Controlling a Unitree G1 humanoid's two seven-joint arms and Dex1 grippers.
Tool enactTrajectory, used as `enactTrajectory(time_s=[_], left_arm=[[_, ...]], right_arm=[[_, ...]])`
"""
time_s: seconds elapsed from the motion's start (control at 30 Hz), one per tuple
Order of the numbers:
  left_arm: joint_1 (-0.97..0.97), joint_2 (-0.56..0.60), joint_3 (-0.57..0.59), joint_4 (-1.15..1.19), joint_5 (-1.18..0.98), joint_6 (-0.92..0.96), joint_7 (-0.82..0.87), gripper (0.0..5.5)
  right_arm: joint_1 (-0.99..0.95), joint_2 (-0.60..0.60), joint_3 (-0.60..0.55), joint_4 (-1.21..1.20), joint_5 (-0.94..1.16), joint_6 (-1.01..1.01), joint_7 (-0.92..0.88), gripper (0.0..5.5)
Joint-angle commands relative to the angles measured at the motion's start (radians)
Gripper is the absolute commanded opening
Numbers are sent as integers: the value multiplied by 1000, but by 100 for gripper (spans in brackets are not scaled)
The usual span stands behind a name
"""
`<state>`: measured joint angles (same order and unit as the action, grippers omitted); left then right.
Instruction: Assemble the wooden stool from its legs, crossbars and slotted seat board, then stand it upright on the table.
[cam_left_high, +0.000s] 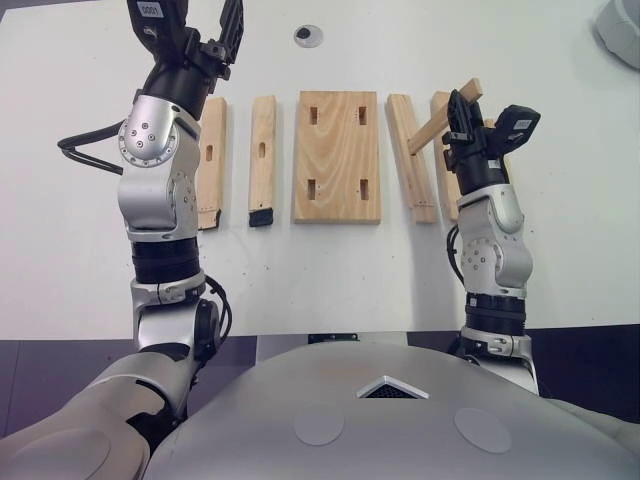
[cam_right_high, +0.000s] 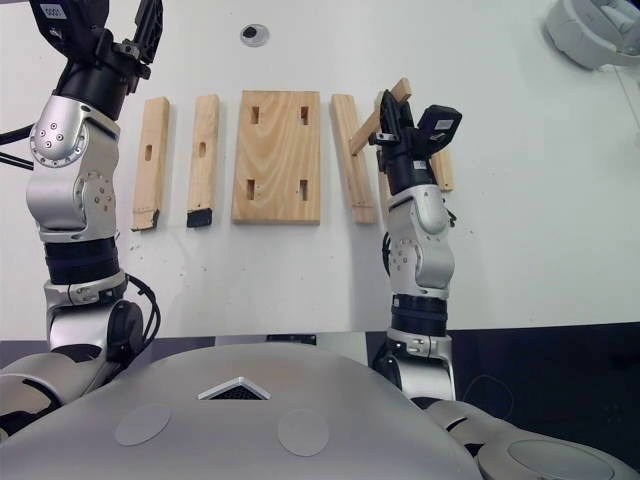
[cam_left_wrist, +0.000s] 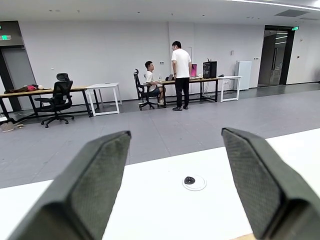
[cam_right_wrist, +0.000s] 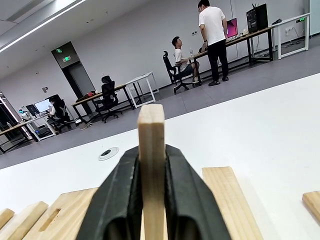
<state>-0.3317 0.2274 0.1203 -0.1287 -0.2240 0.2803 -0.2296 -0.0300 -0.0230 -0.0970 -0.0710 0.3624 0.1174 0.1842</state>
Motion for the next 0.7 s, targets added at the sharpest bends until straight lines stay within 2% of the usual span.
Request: enactTrajectory(time_s=[0.03, 0.13, 0.53, 0.7], left_arm=[[-9, 16, -9, 1, 19, 4, -3, 336], [-6, 19, -11, 0, 23, -1, 0, 336], [7, 21, -17, 0, 52, -5, -1, 336], [1, 24, -19, 16, 57, -16, -4, 336]], right_arm=[[21, -88, 71, 62, -157, 3, 6, 42], [29, -122, 106, 80, -212, 3, 23, 42], [124, -150, 104, 268, -211, -65, 110, 42], [101, -136, 101, 246, -193, -134, 126, 42]])
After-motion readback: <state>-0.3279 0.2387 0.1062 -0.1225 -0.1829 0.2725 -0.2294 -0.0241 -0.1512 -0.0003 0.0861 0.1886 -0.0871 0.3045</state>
